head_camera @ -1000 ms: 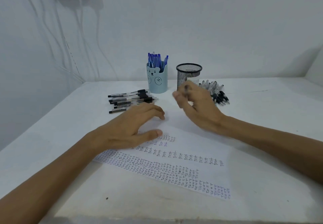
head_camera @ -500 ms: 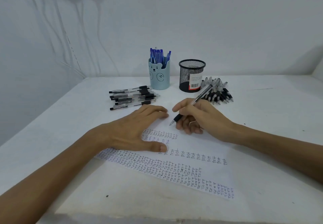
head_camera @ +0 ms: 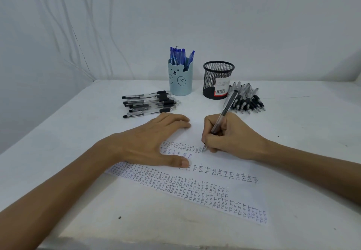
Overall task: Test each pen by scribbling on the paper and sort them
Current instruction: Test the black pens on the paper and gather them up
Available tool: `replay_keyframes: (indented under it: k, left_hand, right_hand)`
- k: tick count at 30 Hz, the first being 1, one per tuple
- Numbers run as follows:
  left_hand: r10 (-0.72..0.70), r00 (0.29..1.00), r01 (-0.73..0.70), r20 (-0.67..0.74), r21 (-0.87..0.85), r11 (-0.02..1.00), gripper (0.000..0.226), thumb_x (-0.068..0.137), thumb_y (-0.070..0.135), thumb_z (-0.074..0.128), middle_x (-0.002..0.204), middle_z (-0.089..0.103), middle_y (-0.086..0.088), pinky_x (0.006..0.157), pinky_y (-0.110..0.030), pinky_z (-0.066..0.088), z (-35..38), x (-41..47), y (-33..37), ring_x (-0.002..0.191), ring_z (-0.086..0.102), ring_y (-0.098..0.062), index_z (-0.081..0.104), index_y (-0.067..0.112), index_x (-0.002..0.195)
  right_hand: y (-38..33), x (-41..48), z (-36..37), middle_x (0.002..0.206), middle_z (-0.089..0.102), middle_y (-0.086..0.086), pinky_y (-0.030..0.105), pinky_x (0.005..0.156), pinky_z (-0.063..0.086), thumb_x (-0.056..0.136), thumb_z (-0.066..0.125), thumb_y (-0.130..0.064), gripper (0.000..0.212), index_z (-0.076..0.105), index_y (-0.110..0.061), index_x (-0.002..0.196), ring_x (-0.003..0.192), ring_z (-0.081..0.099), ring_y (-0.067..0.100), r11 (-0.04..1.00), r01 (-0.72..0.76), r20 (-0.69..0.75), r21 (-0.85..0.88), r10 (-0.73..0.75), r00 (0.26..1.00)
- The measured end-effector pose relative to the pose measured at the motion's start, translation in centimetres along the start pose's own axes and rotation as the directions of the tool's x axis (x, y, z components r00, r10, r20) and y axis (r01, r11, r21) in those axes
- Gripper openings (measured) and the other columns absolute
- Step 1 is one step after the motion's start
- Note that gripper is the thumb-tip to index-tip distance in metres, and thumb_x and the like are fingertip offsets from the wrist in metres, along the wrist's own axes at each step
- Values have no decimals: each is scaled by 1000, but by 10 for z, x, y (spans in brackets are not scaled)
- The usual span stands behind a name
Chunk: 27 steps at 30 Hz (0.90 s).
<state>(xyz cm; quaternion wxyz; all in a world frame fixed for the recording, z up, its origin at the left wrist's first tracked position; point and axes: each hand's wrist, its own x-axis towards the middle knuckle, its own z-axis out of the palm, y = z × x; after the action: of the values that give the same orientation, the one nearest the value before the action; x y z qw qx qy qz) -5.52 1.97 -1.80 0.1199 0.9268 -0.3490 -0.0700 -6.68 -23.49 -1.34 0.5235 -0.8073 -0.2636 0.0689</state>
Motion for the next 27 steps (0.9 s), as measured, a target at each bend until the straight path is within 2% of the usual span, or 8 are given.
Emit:
replay_keyframes:
  k: [8, 14, 27]
  left_hand:
    - [-5, 1000, 5, 9, 9, 1000, 98, 81, 86, 56, 163, 11, 27, 127, -34, 20, -1, 0, 1, 152, 8, 5, 19, 40, 159]
    - [-2, 1000, 2, 8, 13, 1000, 97, 82, 83, 57, 163, 10, 28, 126, -30, 17, -2, 0, 2, 151, 7, 6, 19, 40, 159]
    - [-7, 1000, 7, 17, 2, 1000, 98, 80, 88, 54, 162, 10, 28, 127, -37, 23, -2, -1, 1, 152, 9, 4, 18, 41, 159]
  right_hand:
    - [-2, -1, 0, 55, 63, -4, 14, 51, 43, 85, 63, 12, 11, 64, 5, 77, 50, 56, 7, 1000, -13, 41, -1, 13, 999]
    - [-5, -1, 0, 53, 62, -4, 12, 50, 40, 85, 62, 11, 10, 63, 6, 77, 47, 53, 4, 999, -20, 34, -25, 21, 999]
    - [-5, 2, 2, 55, 63, 10, 19, 49, 37, 83, 64, 6, 9, 63, 5, 75, 49, 50, 14, 997, -26, -7, -70, 25, 1000]
